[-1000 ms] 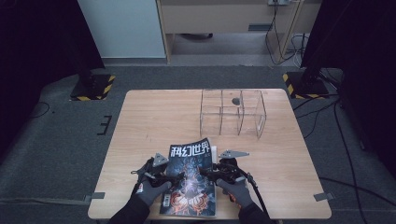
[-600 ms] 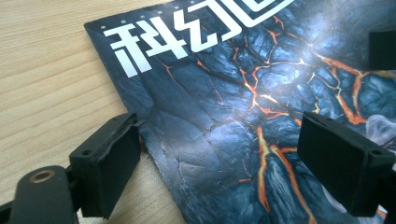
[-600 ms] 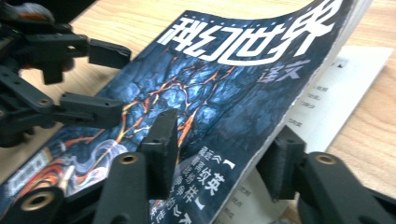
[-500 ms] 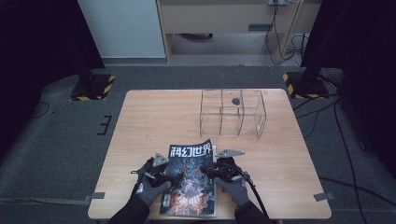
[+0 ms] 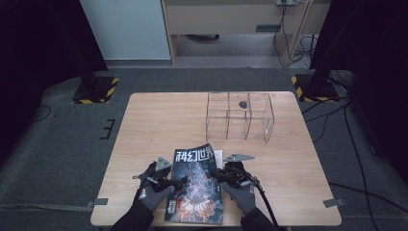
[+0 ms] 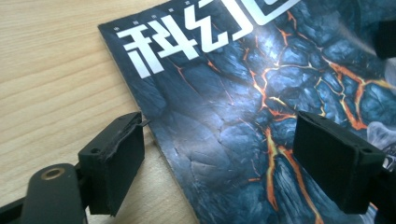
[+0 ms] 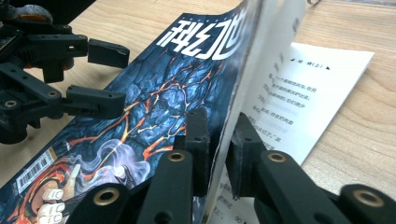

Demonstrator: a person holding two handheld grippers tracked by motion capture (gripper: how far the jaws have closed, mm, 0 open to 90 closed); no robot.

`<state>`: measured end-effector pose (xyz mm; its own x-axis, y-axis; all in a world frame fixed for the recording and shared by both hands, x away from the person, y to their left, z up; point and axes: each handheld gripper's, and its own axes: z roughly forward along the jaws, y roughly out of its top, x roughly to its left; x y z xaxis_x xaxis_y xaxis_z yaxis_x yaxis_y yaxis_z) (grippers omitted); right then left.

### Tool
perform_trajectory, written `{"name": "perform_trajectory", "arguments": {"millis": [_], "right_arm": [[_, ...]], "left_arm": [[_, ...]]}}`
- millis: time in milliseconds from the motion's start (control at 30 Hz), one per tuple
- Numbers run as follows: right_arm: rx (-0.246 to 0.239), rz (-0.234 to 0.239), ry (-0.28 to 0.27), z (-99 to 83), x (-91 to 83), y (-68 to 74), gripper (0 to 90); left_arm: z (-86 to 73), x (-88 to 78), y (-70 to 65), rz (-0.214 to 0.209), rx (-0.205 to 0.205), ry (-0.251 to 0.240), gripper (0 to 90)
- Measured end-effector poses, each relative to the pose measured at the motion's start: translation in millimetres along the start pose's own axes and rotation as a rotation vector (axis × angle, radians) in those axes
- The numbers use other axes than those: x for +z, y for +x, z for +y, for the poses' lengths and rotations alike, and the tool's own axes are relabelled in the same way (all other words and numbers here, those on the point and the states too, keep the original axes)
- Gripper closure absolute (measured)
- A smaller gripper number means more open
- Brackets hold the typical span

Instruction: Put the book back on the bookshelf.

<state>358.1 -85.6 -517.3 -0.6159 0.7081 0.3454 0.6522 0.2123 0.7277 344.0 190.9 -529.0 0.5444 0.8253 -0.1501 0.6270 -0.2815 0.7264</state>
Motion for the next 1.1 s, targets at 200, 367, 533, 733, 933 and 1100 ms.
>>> {"name": "perform_trajectory", "arguments": {"millis": [200, 367, 533, 733, 933, 1100], "right_arm": [[-0.001, 0.026, -0.032, 1.5, -4.4, 3.1, 85.4], [-0.003, 0.044, -0.058, 3.5, -9.0, 7.8, 86.6], [-0.008, 0.055, -0.092, 3.8, -13.4, 10.2, 86.8], [-0.023, 0.079, -0.140, 6.6, -22.7, 16.4, 86.8], [-0.054, 0.103, -0.178, 10.7, -32.2, 20.8, 86.9], [-0.075, 0.105, -0.188, 11.8, -35.6, 23.3, 86.9]], "left_arm": [[1.2, -3.2, 2.0, 0.003, -0.008, -0.021, 16.2], [2.2, -6.1, 3.6, -0.006, -0.026, -0.043, 16.3], [2.6, -8.7, 5.5, -0.013, -0.040, -0.059, 16.1], [3.8, -13.5, 6.3, -0.034, -0.049, -0.086, 16.0], [4.7, -17.5, 7.7, -0.050, -0.060, -0.114, 15.8], [5.1, -17.1, 8.0, -0.067, -0.060, -0.119, 15.3]]}}
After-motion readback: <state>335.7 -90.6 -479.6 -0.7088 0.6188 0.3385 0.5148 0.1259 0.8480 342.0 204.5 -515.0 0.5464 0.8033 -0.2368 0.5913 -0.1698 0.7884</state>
